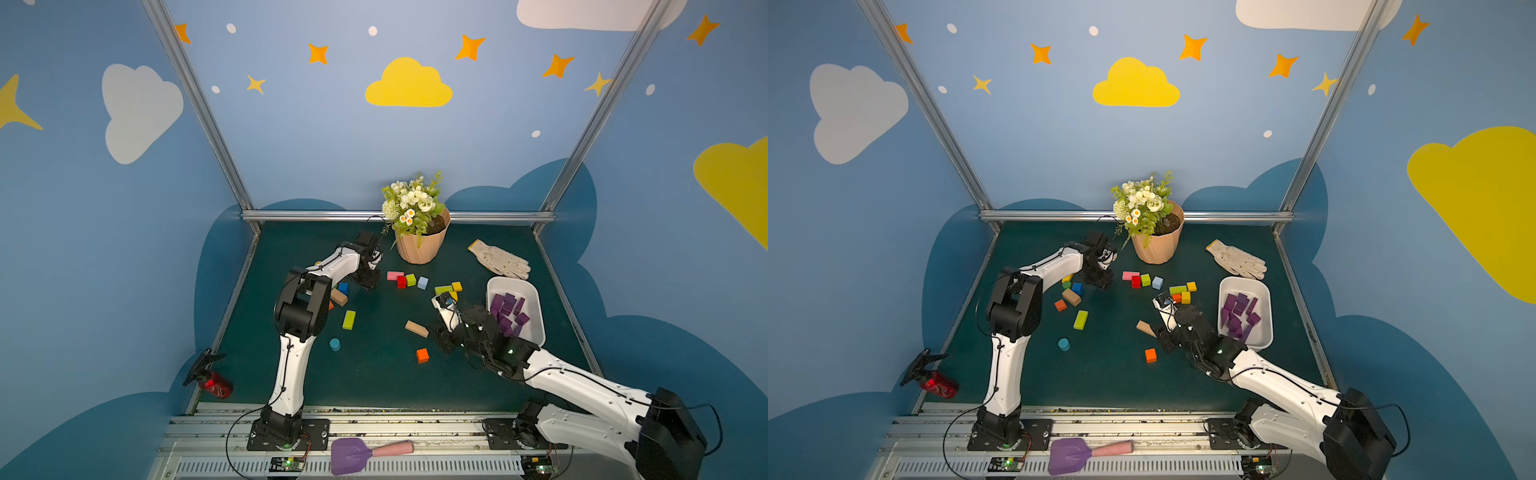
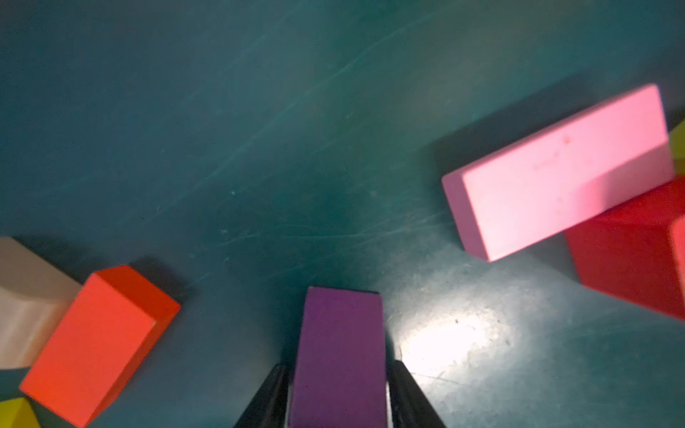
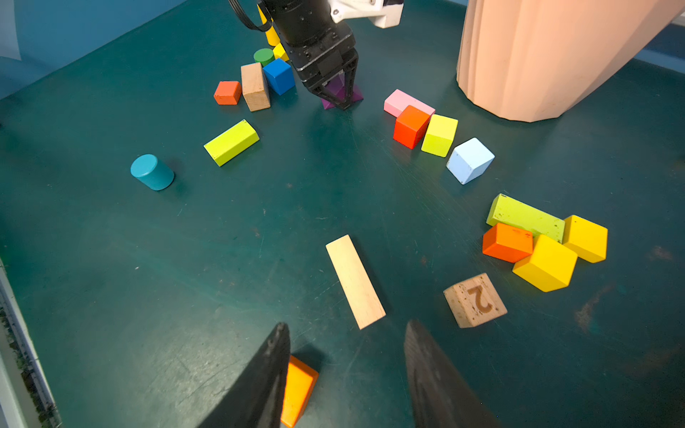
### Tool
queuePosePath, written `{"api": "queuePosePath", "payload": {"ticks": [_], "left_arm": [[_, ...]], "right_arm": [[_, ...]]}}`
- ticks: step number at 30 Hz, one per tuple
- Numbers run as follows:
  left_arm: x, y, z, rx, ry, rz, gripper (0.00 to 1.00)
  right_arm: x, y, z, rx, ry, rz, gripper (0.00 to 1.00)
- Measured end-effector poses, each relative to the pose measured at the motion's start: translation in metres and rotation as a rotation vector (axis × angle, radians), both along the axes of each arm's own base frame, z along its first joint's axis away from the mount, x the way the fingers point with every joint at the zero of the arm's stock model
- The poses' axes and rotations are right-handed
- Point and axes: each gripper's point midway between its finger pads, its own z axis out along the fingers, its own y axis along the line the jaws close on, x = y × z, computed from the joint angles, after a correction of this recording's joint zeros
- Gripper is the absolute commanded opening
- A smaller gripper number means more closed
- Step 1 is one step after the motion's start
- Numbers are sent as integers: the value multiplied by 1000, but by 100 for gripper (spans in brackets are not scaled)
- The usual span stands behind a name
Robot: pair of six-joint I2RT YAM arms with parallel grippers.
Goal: Pick purple bricks into the storage bin
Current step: Pick up the building block from the center of the board.
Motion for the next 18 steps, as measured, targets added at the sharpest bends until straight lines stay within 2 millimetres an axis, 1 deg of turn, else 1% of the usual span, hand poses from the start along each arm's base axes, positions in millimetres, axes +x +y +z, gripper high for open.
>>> {"api": "queuePosePath", "payload": {"ticks": [3,13,18], "left_arm": [[1,-1,3,-1,-3,-3,33],[-2,-2,2,-15,5,4,32],[-19,4,5,-28,31,29,32]], "right_arm": [[0,0,0,-2,-2,-3,52],[1,-1,-2,-8,1,-6,52],[1,0,-3,-9,2,-6,53]]}}
